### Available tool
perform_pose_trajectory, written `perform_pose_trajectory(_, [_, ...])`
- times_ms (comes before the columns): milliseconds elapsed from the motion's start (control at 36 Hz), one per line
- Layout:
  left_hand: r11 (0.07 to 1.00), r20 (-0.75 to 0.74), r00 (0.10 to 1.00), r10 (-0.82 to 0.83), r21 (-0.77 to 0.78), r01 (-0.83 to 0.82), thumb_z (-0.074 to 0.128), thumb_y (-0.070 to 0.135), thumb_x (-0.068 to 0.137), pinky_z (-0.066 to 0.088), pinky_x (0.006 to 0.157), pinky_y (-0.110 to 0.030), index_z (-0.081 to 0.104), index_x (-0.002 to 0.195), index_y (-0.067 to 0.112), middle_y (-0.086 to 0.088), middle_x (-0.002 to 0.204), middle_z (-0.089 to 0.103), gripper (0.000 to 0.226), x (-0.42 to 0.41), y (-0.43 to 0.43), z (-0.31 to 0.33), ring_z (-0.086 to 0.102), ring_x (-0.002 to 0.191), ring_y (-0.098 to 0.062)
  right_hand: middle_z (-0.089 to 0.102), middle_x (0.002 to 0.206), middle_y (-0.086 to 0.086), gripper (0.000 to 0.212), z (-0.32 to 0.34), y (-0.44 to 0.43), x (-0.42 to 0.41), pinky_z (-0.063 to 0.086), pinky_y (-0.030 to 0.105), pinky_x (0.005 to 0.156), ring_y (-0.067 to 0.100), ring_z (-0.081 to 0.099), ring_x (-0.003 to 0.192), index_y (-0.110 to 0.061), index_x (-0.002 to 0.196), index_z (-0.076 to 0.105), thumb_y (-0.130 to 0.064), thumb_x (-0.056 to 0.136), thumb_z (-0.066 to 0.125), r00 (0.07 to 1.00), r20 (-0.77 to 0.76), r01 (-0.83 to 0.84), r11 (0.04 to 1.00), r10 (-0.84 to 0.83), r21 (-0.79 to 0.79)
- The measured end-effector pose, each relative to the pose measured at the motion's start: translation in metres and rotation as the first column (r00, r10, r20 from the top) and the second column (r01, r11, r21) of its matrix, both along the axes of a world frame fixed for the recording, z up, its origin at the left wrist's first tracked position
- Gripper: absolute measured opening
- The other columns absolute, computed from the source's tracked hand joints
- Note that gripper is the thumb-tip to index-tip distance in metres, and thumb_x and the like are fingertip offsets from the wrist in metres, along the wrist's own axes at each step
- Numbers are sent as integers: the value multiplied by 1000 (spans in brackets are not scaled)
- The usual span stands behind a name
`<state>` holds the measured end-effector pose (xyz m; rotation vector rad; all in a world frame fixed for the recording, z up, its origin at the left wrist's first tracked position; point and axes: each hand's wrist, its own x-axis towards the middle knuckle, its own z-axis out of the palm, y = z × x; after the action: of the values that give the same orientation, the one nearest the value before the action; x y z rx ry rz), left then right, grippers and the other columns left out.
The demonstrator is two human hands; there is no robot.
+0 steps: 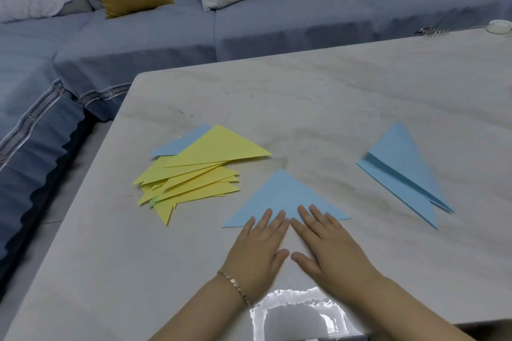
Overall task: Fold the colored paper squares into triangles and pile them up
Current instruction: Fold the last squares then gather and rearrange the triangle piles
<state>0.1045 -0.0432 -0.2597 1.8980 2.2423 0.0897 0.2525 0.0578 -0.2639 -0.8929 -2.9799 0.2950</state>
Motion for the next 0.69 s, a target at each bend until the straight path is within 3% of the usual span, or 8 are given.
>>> perform_pose_trajectory(56, [998, -32, 998, 45, -31, -46, 8, 39, 98, 36, 102, -36, 45, 128, 25, 13, 129, 55, 49, 2, -5, -6, 49, 123, -10, 59, 127, -3, 63, 1, -4, -7, 23, 26, 104, 14, 53, 120, -18, 117, 64, -48, 97, 12, 1000, -20, 14, 1000, -14, -3])
perform_pose_trajectory(111, [993, -75, 992, 102, -49, -106, 4, 42, 98, 17, 105, -39, 40, 131, 25, 14, 133, 52, 52, 3, -8, -11, 37, 127, -10, 60, 125, -4, 56, 2, -7, -15, 24, 25, 102, 11, 56, 116, -16, 116, 66, -43, 96, 21, 999, -52, 11, 1000, -11, -10])
perform_pose_trajectory(167, [987, -85, 985, 150, -48, -154, 4, 43, 98, 9, 104, -44, 40, 133, 24, 13, 135, 50, 53, 4, -11, -12, 33, 129, -11, 60, 125, -5, 59, 2, -8, -20, 22, 25, 104, 9, 56, 116, -15, 117, 65, -41, 98, 16, 999, -39, -8, 1000, 7, -19])
perform_pose_trajectory(250, [982, -101, 978, 182, -27, -186, 5, 45, 97, 8, 103, -46, 39, 133, 25, 13, 137, 49, 53, 5, -13, -14, 32, 130, -13, 58, 128, -5, 68, 3, -6, -19, 22, 24, 104, 8, 54, 118, -16, 119, 63, -45, 99, 6, 999, -3, -36, 999, 36, -17])
perform_pose_trajectory(556, [978, -143, 968, 207, 8, -208, 6, 47, 96, 6, 104, -46, 40, 133, 27, 13, 138, 47, 54, 6, -13, -21, 31, 130, -13, 53, 134, 0, 66, 2, 10, 17, 13, 19, 107, 12, 49, 123, -13, 125, 58, -53, 97, 13, 1000, 5, -15, 1000, 15, 24])
perform_pose_trajectory(694, [976, -134, 967, 216, 14, -216, 4, 47, 96, 7, 104, -44, 41, 131, 28, 14, 136, 49, 54, 6, -14, -18, 46, 127, -16, 51, 135, 5, 70, 0, 28, 45, 12, 22, 108, 14, 45, 126, -8, 126, 56, -55, 96, 14, 998, 18, 62, 996, -64, 69])
